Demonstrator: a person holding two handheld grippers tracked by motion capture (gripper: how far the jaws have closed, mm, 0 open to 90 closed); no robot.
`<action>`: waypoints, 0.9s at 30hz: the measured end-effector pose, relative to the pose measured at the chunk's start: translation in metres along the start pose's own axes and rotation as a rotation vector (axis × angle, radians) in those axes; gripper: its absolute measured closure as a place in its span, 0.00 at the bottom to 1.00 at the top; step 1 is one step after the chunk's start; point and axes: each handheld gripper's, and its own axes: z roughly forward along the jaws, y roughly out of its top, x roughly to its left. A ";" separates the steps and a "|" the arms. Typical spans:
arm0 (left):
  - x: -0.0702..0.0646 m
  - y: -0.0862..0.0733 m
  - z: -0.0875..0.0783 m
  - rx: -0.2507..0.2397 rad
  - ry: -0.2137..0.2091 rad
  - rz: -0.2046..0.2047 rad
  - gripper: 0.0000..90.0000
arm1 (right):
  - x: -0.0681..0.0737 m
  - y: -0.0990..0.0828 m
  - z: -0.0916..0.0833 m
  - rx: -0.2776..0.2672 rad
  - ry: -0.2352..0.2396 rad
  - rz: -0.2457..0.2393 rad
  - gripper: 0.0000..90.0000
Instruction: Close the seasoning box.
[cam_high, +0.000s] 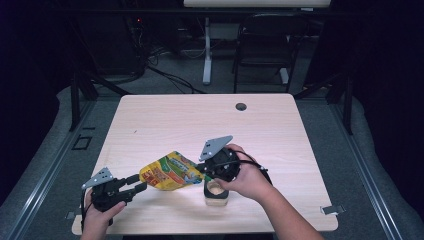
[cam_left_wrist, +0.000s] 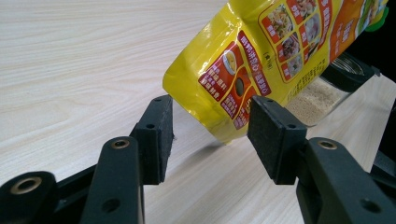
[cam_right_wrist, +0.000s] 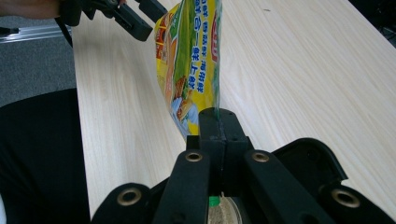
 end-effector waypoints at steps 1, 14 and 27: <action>0.000 0.000 0.000 0.001 0.003 0.002 0.56 | 0.000 0.001 0.000 -0.001 0.000 -0.001 1.00; -0.001 -0.003 0.006 0.050 0.005 0.007 0.57 | 0.000 0.006 -0.003 -0.008 -0.004 -0.011 1.00; 0.003 0.001 -0.006 -0.011 0.025 -0.005 0.57 | 0.003 0.016 0.000 -0.019 0.001 -0.025 1.00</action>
